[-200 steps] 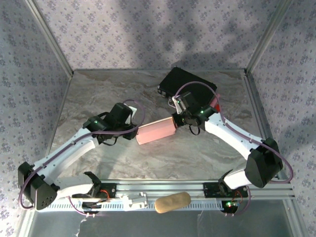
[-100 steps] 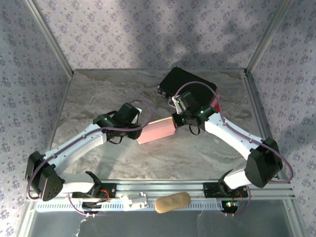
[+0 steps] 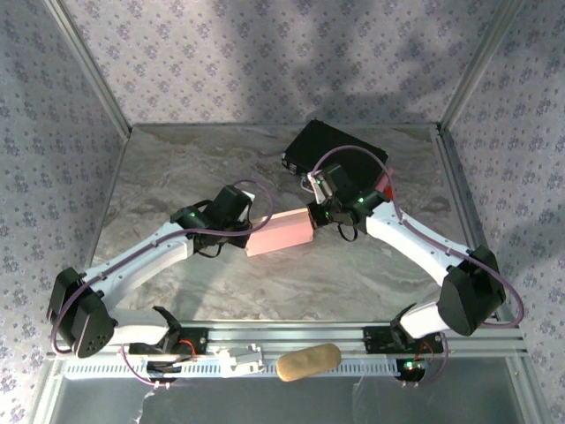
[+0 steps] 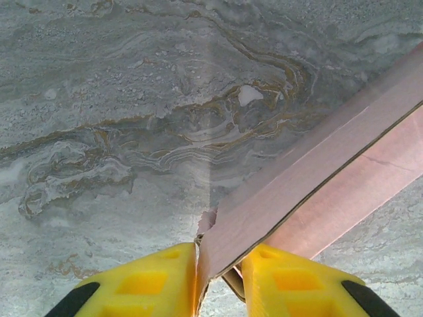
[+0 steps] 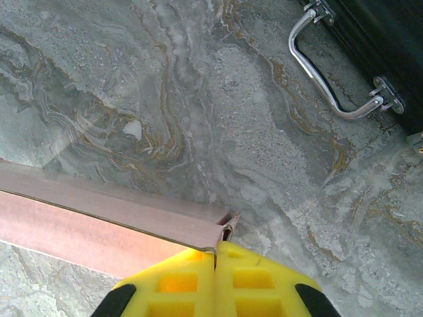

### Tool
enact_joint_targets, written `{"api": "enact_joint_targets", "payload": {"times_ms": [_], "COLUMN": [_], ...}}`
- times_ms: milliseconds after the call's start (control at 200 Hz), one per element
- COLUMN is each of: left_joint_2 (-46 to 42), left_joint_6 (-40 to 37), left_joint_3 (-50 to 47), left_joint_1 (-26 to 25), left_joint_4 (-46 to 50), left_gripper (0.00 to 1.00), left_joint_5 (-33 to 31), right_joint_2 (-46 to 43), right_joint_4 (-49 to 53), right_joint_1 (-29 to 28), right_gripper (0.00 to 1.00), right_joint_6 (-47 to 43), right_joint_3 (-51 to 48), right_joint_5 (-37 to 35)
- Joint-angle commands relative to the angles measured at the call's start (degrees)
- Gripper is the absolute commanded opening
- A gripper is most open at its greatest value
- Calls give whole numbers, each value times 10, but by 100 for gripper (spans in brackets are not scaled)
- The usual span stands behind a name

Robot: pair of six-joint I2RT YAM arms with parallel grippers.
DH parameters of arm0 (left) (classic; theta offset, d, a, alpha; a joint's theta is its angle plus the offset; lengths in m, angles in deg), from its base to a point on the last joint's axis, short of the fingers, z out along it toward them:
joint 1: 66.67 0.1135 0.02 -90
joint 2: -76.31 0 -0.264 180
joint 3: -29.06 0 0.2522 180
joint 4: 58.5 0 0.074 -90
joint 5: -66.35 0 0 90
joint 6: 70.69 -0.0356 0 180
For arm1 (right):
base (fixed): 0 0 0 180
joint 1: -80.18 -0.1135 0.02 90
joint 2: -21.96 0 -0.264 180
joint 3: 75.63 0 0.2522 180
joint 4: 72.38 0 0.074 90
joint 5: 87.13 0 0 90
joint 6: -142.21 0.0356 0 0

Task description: Fold the paper box

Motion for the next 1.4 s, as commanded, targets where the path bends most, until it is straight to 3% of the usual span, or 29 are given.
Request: {"api": "enact_joint_targets", "payload": {"times_ms": [0, 165, 445, 869, 1064, 1394], "left_joint_2": [-6, -32, -23, -13, -10, -9], "left_joint_6": [8, 23, 39, 43, 62, 134], "left_joint_3": [-15, 9, 50, 52, 52, 48], "left_joint_1": [-1, -3, -2, -2, -2, -2], "left_joint_4": [25, 40, 76, 84, 75, 42], "left_gripper": [24, 35, 37, 20, 3, 0], "left_joint_5": [-15, -6, 37, 34, 44, 74], "right_joint_2": [9, 8, 8, 9, 8, 9], "right_joint_4": [13, 17, 17, 18, 18, 16], "right_joint_1": [-4, -5, -5, -5, -7, -15], "right_gripper": [0, 0, 0, 0, 0, 0], "right_joint_6": [9, 10, 14, 17, 20, 32], "right_joint_3": [12, 15, 11, 13, 12, 9], "right_joint_5": [0, -4, -5, -4, -6, -17]}}
